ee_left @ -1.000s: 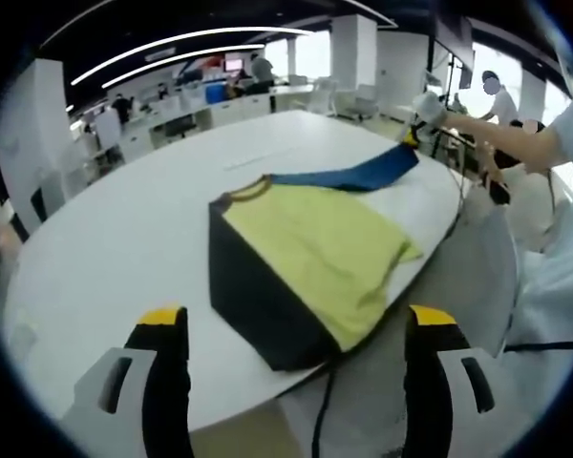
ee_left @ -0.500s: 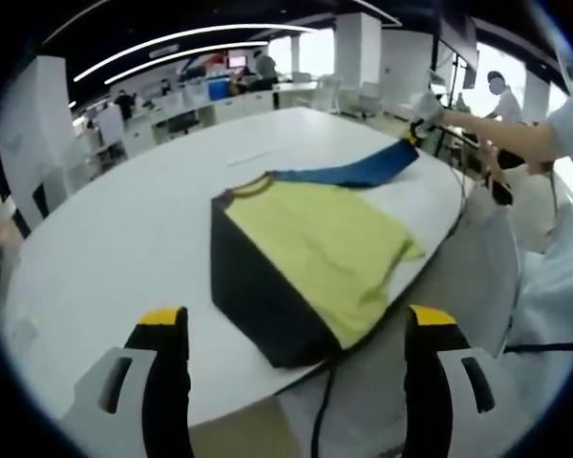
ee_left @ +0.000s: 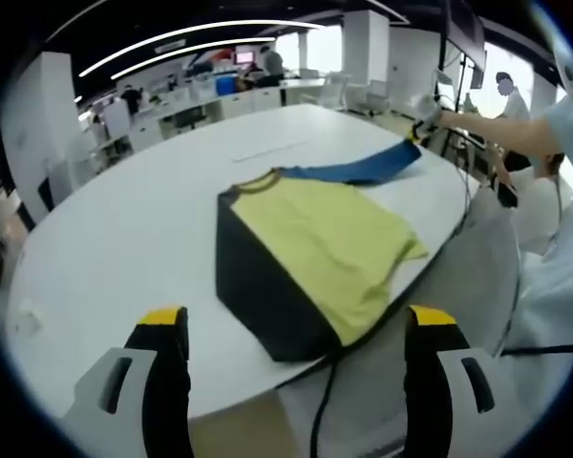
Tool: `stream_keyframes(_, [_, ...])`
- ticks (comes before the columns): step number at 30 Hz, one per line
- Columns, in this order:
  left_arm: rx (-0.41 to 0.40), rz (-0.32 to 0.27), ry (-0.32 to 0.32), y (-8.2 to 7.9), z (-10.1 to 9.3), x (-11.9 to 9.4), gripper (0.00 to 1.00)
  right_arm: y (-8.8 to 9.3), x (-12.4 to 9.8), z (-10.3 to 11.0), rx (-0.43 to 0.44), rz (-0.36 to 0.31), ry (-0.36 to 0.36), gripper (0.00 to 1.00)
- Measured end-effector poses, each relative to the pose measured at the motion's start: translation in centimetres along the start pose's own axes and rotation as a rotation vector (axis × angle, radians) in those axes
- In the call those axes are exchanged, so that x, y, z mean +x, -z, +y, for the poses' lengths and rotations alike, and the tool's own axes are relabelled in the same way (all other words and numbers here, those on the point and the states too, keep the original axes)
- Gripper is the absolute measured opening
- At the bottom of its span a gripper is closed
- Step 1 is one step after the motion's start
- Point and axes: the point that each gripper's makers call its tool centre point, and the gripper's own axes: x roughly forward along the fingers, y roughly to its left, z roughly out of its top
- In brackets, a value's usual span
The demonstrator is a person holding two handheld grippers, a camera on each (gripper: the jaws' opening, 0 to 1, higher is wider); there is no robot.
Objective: Fold the garment on the visible template until the final outline fits inside the template.
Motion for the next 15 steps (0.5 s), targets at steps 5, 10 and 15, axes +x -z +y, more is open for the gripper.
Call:
stream_keyframes(5, [-0.001, 0.003, -0.005, -0.2, -0.2, 0.0, 0.90, 0.1, 0.7, -0.1, 0.008, 0.005, -0.006, 0.02])
stream_keyframes(10, [-0.003, 0.003, -0.016, -0.5, -0.1, -0.3, 0.90, 0.4, 1.6, -0.3, 0.004, 0.017, -0.013, 0.02])
stream_keyframes(15, [-0.003, 0.018, -0.025, -0.5, 0.0, -0.3, 0.90, 0.1, 2.6, -0.6, -0.013, 0.021, -0.014, 0.02])
